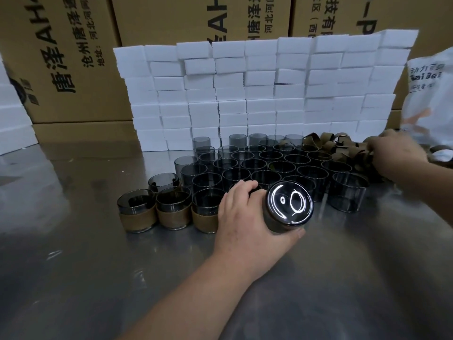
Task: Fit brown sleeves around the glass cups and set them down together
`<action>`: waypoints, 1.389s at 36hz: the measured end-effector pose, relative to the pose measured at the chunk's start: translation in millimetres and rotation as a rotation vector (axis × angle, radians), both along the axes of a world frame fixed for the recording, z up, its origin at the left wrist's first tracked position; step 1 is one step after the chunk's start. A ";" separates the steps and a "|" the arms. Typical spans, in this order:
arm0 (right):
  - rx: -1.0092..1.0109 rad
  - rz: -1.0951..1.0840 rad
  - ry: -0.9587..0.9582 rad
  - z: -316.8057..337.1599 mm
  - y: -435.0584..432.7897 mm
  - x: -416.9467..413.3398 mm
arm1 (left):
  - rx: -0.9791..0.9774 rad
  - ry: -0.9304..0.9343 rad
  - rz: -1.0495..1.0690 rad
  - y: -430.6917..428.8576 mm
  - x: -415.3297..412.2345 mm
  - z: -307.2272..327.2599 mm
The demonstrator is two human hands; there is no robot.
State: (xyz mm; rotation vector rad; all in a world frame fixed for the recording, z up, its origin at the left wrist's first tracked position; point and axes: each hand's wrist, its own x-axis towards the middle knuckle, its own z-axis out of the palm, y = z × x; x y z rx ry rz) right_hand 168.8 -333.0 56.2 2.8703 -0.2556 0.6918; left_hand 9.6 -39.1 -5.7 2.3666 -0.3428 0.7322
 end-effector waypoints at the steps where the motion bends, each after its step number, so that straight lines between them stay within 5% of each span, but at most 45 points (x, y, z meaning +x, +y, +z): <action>1: 0.051 0.000 -0.046 2.9 -1.6 -1.6 | -0.001 -0.001 -0.001 0.1 0.2 0.0; 8: 0.337 0.103 -0.379 29.2 -0.1 -20.5 | -0.009 -0.018 0.012 -0.2 0.4 0.2; 13: 0.843 0.285 -0.533 46.3 36.8 -58.0 | 0.016 -0.031 0.036 -0.2 0.6 0.9; 17: 1.202 0.537 -0.567 47.3 79.6 -101.6 | 0.018 -0.036 0.037 -0.4 0.0 1.3; 23: 1.692 0.745 -0.341 24.0 134.6 -152.9 | -0.019 -0.023 0.035 -0.8 -1.1 3.2; 50: 1.975 0.890 -0.038 -22.5 171.0 -178.1 | 0.065 -0.186 0.207 -3.7 -5.3 9.0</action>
